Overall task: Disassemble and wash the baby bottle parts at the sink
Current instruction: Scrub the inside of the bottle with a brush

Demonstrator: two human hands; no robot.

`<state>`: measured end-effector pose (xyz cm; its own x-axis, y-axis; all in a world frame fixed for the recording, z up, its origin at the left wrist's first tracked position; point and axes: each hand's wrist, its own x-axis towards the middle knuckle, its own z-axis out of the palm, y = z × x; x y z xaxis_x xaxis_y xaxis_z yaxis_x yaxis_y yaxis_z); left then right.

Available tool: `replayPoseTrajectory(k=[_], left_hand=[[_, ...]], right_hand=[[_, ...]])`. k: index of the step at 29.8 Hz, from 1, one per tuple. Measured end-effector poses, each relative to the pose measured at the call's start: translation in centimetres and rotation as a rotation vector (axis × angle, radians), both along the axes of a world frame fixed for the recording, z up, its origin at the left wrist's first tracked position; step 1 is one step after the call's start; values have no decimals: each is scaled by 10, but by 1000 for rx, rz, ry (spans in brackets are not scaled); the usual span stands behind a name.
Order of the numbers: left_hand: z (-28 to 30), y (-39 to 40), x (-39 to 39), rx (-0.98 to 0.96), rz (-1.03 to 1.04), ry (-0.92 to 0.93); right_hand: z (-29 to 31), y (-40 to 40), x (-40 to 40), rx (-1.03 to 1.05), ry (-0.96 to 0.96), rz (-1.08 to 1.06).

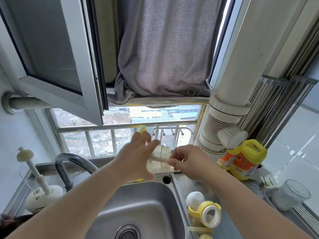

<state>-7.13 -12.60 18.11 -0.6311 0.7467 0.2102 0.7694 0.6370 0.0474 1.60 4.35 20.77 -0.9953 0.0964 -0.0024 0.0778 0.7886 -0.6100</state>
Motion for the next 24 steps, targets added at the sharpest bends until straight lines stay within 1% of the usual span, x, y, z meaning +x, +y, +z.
replayPoseTrajectory(k=[2, 4, 6, 8, 10, 11, 14, 18, 22, 24], left_hand=[[4, -1, -2, -13, 20, -10], [2, -6, -5, 11, 26, 4], [-4, -9, -4, 80, -20, 68], [-7, -3, 0, 128, -40, 64], [-7, 1, 2, 138, -51, 66], [-6, 0, 2, 138, -42, 84], [-6, -11, -5, 184, 3, 136], [-3, -5, 0, 196, -21, 110], [-1, -18, -8, 222, -32, 133], [3, -13, -4, 215, -57, 86]], right_hand=[[5, 2, 1, 58, -55, 15], [13, 13, 2, 261, -125, -23], [24, 22, 1, 484, -84, -97], [27, 14, -2, 593, 11, -107], [21, -1, -3, 649, 61, -60], [19, -2, -4, 631, 48, -57], [26, 14, -4, 489, -32, -122], [22, 5, -10, 528, -21, -61], [33, 17, -8, 409, -49, -79], [32, 13, -11, 451, -39, -58]])
